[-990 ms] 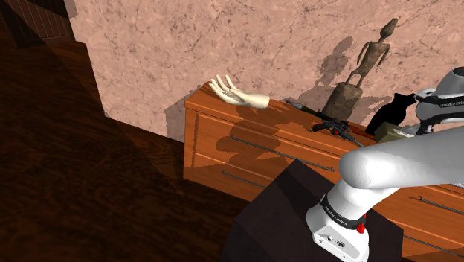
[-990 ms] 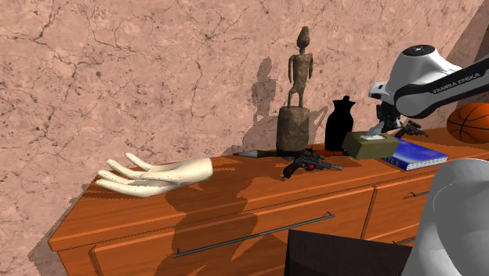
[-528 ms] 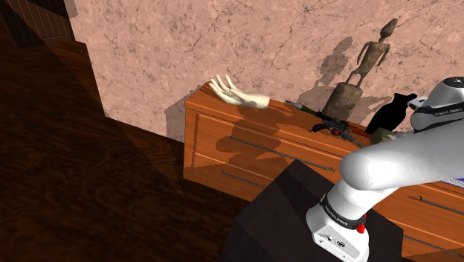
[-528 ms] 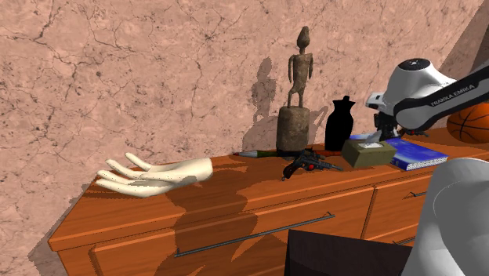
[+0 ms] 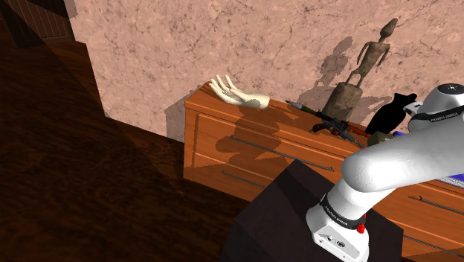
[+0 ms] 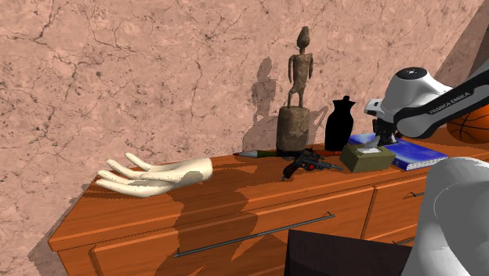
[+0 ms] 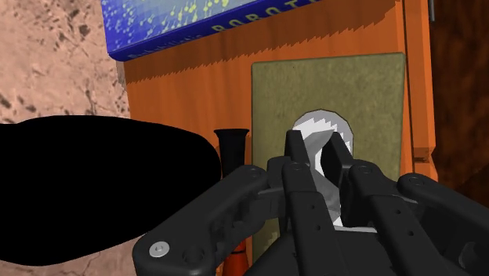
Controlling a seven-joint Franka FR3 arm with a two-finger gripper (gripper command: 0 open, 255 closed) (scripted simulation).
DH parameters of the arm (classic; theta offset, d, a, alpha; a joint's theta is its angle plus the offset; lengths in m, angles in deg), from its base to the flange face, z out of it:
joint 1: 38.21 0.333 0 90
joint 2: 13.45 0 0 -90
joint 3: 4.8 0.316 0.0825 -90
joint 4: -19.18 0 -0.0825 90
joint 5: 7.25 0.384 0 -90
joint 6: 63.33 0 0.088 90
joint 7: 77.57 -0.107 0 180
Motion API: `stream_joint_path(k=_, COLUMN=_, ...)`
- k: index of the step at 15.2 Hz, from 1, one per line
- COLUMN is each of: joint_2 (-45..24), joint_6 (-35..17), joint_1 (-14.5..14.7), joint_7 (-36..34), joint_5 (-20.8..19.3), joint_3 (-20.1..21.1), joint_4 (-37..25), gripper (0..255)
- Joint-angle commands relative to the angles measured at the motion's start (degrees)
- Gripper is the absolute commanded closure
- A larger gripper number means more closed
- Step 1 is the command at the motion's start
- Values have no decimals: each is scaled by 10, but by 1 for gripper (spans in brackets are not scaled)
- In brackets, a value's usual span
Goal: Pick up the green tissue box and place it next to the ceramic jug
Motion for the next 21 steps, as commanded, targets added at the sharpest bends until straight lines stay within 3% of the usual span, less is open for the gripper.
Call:
stream_joint_path(k=1, joint_2=0, joint_6=-1, joint_1=1, joint_7=-1, joint_5=0, joint_3=-1, joint_4=0, gripper=255)
stream_joint_path(k=3, joint_2=0, joint_6=-1, joint_1=1, joint_7=-1, joint_5=0, joint_3=-1, joint_4=0, gripper=255)
stream_joint_path(k=4, joint_2=0, joint_6=-1, joint_1=1, joint_7=-1, joint_5=0, joint_3=-1, joint_4=0, gripper=0)
stream_joint_path(k=9, joint_2=0, joint_6=-1, joint_1=1, joint_7=-1, joint_5=0, joint_3=-1, joint_4=0, gripper=0)
stream_joint_path(k=11, joint_2=36, joint_6=41, joint_1=-74, joint_7=21, joint_5=19, joint_3=89, joint_4=21, gripper=0)
stream_joint_path(k=13, joint_2=75, joint_6=83, joint_1=-121, joint_7=37, joint_5=34, joint_3=151, joint_4=37, gripper=0)
stream_joint_path(k=21, joint_2=77, joint_6=85, joint_1=-120, joint_7=37, joint_5=33, joint_3=151, joint_4=36, gripper=0)
